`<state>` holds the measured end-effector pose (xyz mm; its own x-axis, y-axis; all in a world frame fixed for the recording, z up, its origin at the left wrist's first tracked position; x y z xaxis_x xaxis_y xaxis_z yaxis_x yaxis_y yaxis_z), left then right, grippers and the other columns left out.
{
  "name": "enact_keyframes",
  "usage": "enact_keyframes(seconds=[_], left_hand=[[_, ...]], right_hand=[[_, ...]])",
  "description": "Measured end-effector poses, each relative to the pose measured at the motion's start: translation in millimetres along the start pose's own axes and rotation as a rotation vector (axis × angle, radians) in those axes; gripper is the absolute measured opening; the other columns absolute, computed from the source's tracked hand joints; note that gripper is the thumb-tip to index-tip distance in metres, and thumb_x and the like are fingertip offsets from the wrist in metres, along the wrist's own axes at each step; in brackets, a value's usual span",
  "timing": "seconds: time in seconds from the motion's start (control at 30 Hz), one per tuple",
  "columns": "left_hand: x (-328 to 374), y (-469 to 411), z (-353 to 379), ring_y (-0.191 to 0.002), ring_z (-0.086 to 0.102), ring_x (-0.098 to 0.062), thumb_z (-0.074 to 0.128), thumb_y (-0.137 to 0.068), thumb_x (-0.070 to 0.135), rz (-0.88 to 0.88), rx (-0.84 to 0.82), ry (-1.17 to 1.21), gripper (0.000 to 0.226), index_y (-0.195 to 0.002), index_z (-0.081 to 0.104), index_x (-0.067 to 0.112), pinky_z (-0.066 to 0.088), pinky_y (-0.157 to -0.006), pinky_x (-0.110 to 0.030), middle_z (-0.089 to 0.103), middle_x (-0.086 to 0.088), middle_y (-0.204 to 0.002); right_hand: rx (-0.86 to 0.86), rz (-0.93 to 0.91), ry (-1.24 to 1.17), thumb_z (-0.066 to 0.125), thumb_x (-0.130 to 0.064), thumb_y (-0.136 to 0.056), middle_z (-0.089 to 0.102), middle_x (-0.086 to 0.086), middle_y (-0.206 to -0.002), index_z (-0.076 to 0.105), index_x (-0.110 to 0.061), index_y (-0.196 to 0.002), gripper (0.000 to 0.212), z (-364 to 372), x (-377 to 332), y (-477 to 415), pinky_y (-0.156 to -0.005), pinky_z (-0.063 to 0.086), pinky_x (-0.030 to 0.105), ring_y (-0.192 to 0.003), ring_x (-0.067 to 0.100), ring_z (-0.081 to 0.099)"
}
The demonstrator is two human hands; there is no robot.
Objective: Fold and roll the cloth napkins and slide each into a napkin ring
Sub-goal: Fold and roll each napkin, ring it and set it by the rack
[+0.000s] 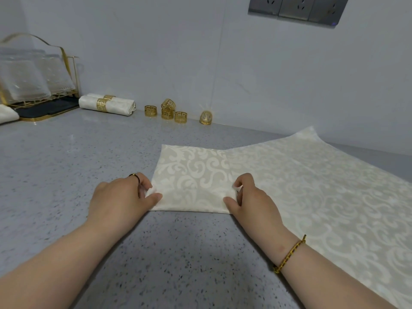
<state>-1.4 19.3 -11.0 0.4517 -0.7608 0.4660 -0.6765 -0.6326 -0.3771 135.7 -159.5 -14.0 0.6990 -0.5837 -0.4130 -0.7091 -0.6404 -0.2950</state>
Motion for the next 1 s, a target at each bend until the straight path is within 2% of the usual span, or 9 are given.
enact_keyframes(seconds=[0.13, 0.27, 0.37, 0.43, 0.57, 0.67, 0.73, 0.83, 1.0], left_hand=[[10, -1, -2, -0.076, 0.056, -0.023, 0.081, -0.064, 0.014, 0.250, 0.045, -0.095, 0.024, -0.076, 0.061, 0.019, 0.030, -0.073, -0.030, 0.060, 0.002, -0.080], [16, 2, 6, -0.056, 0.065, -0.020, 0.072, -0.057, 0.007, 0.545, 0.014, -0.233, 0.012, -0.057, 0.070, 0.018, 0.043, -0.064, -0.026, 0.067, 0.007, -0.062], [10, 3, 8, -0.058, 0.065, -0.014, 0.041, -0.070, 0.025, 0.558, -0.090, -0.275, 0.034, -0.064, 0.073, 0.021, 0.037, -0.069, -0.020, 0.068, 0.010, -0.065], [7, 5, 4, -0.060, 0.066, -0.010, 0.036, -0.069, 0.030, 0.600, -0.138, -0.306, 0.040, -0.072, 0.075, 0.022, 0.045, -0.065, -0.019, 0.069, 0.013, -0.070], [-3, 1, -4, -0.068, 0.066, -0.006, 0.036, -0.061, 0.040, 0.577, -0.264, -0.309, 0.050, -0.086, 0.075, 0.023, 0.041, -0.065, -0.016, 0.070, 0.015, -0.085], [5, -8, -4, -0.097, 0.058, -0.006, 0.029, -0.062, 0.049, 0.551, -0.272, -0.285, 0.064, -0.111, 0.065, 0.028, 0.030, -0.075, -0.013, 0.062, 0.018, -0.109], [7, -19, 3, -0.098, 0.051, -0.002, 0.041, -0.076, 0.044, 0.545, -0.322, -0.377, 0.043, -0.116, 0.056, 0.036, 0.028, -0.064, -0.007, 0.054, 0.022, -0.115], [15, -33, 1, -0.084, 0.053, -0.006, 0.053, -0.081, 0.033, 0.375, -0.354, -0.321, 0.010, -0.087, 0.053, 0.040, 0.032, -0.060, -0.008, 0.057, 0.017, -0.096], [-4, -40, 8, -0.071, 0.061, -0.007, 0.065, -0.052, 0.052, 0.139, -0.511, 0.269, 0.026, -0.064, 0.068, 0.029, 0.042, -0.063, -0.015, 0.068, 0.005, -0.078]], right_hand=[[0.144, -0.244, 0.159, 0.065, -0.004, -0.071, 0.050, 0.000, -0.080, 0.052, -0.011, -0.081, 0.018, -6, -9, 0, -0.046, 0.033, 0.024, -0.066, 0.020, 0.050], [0.033, -0.507, 0.198, 0.053, 0.000, -0.058, 0.062, -0.002, -0.062, 0.062, -0.013, -0.059, 0.016, -5, -13, 0, -0.048, 0.048, 0.020, -0.056, 0.019, 0.058], [-0.088, -0.449, 0.177, 0.056, -0.004, -0.075, 0.071, 0.000, -0.087, 0.072, -0.012, -0.085, 0.020, -11, -8, 4, -0.070, 0.054, 0.021, -0.083, 0.021, 0.065], [-0.147, -0.397, 0.135, 0.052, -0.013, -0.088, 0.061, -0.001, -0.122, 0.062, -0.013, -0.117, 0.030, -15, -1, 6, -0.095, 0.038, 0.018, -0.115, 0.016, 0.051], [-0.246, -0.323, 0.117, 0.052, -0.019, -0.088, 0.049, -0.004, -0.134, 0.047, -0.017, -0.131, 0.044, -16, 3, 6, -0.096, 0.027, 0.012, -0.124, 0.012, 0.039], [-0.208, -0.317, 0.139, 0.050, -0.016, -0.088, 0.051, -0.007, -0.131, 0.049, -0.018, -0.129, 0.041, -12, 1, 2, -0.094, 0.030, 0.013, -0.120, 0.012, 0.042], [-0.143, -0.324, 0.131, 0.049, -0.015, -0.088, 0.058, -0.007, -0.122, 0.056, -0.019, -0.123, 0.035, -12, 3, 0, -0.086, 0.033, 0.014, -0.111, 0.011, 0.047], [-0.132, -0.242, -0.012, 0.051, -0.013, -0.088, 0.060, -0.013, -0.093, 0.066, -0.019, -0.105, 0.024, -13, 7, -4, -0.073, 0.035, 0.010, -0.083, 0.001, 0.049], [-0.132, -0.020, -0.327, 0.056, -0.011, -0.085, 0.058, -0.019, -0.066, 0.067, -0.023, -0.082, 0.017, -18, 20, -10, -0.057, 0.038, 0.005, -0.058, -0.010, 0.050]])
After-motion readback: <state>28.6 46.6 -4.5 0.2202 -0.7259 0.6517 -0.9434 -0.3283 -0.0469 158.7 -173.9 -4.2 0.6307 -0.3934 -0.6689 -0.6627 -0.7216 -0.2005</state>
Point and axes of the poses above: each hand's wrist, its own y-axis away from the middle knuckle, its own z-axis out of the palm, x = y × z, the point moved 4 cm from there along -y, towards the middle knuckle
